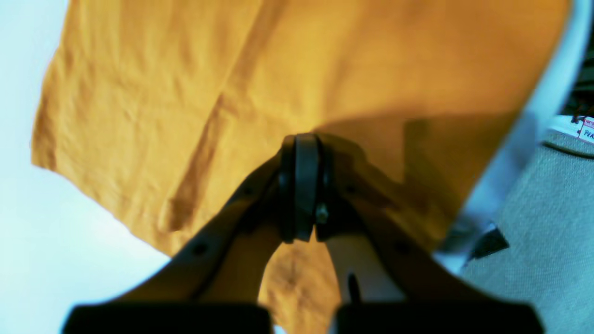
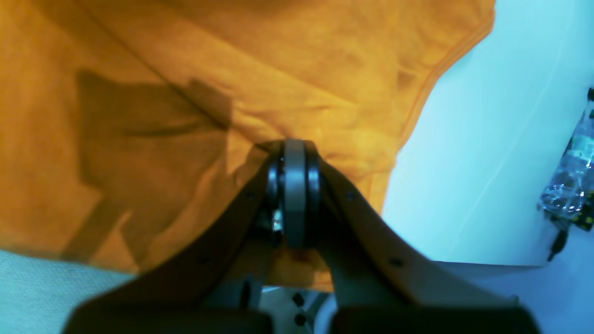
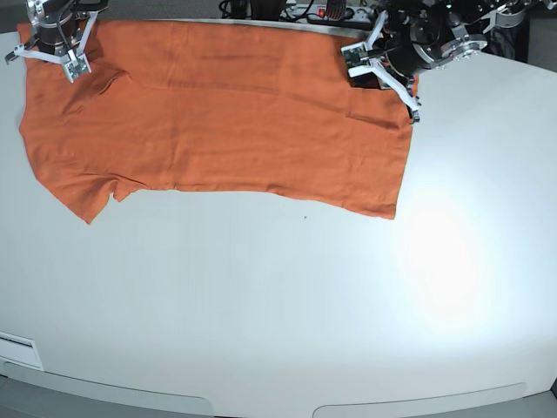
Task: Fold the T-shirt properly
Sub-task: 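Lay the shoulder edge down and regrasp the shirt with both grippers, then move the left gripper to the hem corner of the shirt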
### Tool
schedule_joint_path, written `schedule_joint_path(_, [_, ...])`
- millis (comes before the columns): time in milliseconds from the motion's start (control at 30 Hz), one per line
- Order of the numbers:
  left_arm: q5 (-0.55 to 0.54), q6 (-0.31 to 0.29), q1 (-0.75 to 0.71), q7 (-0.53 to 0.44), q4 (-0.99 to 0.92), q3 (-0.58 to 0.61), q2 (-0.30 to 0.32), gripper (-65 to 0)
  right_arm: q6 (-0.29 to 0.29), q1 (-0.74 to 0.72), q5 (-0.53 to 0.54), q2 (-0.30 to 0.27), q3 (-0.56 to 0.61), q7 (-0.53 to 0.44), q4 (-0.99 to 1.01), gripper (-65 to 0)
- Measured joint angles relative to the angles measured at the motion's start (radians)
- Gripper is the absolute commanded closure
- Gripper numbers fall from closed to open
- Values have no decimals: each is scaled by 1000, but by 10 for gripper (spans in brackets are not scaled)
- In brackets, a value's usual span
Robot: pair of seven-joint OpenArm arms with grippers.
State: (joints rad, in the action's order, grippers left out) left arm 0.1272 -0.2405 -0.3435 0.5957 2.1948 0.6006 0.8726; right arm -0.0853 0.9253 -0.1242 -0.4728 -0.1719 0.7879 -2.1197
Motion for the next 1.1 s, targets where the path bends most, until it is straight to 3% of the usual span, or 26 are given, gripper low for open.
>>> schedule_joint_path(33, [0, 2, 0, 0, 17, 0, 0, 0, 6, -1, -1, 0, 0, -2, -16, -32])
schedule_joint_path(100, [-7, 60, 0, 0, 47, 0, 0, 0, 31, -1, -1, 0, 0, -6, -51, -32])
schedule_joint_path(267, [84, 301, 0, -2, 92, -16, 0, 0, 66, -1, -7, 0, 1, -44, -133, -32])
schedule_joint_path(333, [55, 337, 3, 0, 92, -68, 0, 0, 79, -1, -27, 0, 1, -61, -151, -32])
schedule_joint_path(367, [-13, 337, 6, 0, 92, -105, 0, 0, 83, -1, -31, 0, 1, -63, -153, -32])
schedule_joint_path(400, [-90, 332, 8, 0, 92, -150, -1, 0, 82, -1, -41, 0, 1, -63, -152, -32])
schedule_joint_path(533, [-381, 214, 6, -58, 12, -375, -15, 0, 66, -1, -41, 0, 1, -63, -152, -32])
schedule_joint_path(700, [-687, 97, 80, -79, -216, -603, -114, 0, 66, -1, -42, 1, 1, -66, -152, -32])
schedule_joint_path(800, [-796, 80, 175, -80, -402, -634, -169, 0, 66, -1, -41, 0, 1, -66, -152, -32])
schedule_joint_path(967, [-908, -65, 344, -53, -718, -599, -230, 0, 66, -1, -42, 1, 1, -68, -152, -32])
schedule_joint_path(1000, [-925, -77, 377, -39, -770, -589, -241, -46, 66, -2, -42, 2, 1, -68, -152, -32])
schedule_joint_path(1100, [-1007, -107, 452, 7, -885, -572, -263, -309, 66, -3, -42, -1, 1, -66, -152, -32])
